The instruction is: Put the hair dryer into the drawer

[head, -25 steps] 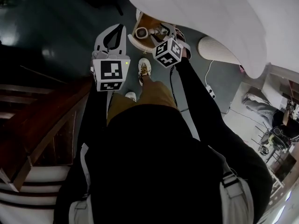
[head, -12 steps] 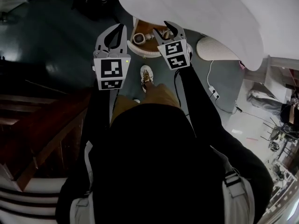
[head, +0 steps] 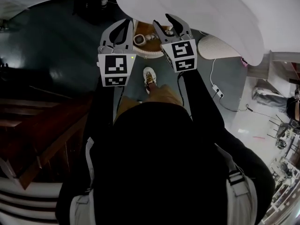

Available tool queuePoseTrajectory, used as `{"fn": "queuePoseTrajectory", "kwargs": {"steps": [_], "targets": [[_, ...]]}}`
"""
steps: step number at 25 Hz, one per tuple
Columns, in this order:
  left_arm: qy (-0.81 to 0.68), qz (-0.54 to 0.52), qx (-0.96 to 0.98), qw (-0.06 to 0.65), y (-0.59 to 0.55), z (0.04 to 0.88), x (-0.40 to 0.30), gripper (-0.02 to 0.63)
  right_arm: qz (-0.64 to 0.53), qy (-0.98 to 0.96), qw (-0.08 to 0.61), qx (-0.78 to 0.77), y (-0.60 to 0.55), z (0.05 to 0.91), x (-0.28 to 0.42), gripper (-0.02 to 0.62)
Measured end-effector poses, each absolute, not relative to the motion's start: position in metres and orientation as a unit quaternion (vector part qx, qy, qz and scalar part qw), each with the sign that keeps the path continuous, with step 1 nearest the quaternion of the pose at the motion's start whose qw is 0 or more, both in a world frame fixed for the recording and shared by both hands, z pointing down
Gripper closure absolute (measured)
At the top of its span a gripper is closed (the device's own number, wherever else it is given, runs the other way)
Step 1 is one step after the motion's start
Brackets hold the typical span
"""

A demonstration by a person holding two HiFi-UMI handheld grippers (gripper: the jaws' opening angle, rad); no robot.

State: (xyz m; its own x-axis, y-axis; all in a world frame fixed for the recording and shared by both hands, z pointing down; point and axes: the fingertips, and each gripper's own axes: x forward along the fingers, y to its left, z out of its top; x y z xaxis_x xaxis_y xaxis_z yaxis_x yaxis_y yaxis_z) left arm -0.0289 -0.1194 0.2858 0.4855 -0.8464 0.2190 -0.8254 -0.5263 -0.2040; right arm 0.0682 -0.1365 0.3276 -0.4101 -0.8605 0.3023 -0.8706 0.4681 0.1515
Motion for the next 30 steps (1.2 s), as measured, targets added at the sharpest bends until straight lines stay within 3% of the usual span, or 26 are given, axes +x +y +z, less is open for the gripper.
{"fn": "queuePoseTrajectory", "kwargs": {"steps": [18,23,26,30], "targets": [[0.516,-0.082,-0.85,0.059,-0.123,0.244,-0.039,0.589,-0.027,-0.814,0.09,0.573,-0.122,0.253,0.093,0.435],[0.518,-0.083,-0.85,0.05,-0.124,0.246,-0.041,0.589,-0.031,-0.812,0.09,0.576,-0.121,0.251,0.103,0.484],[0.517,-0.083,-0.85,0.053,-0.124,0.245,-0.04,0.589,-0.038,-0.809,0.095,0.579,-0.117,0.25,0.105,0.555],[0.516,-0.085,-0.85,0.057,-0.124,0.242,-0.038,0.589,-0.04,-0.8,0.102,0.591,-0.115,0.25,0.112,0.568]]}}
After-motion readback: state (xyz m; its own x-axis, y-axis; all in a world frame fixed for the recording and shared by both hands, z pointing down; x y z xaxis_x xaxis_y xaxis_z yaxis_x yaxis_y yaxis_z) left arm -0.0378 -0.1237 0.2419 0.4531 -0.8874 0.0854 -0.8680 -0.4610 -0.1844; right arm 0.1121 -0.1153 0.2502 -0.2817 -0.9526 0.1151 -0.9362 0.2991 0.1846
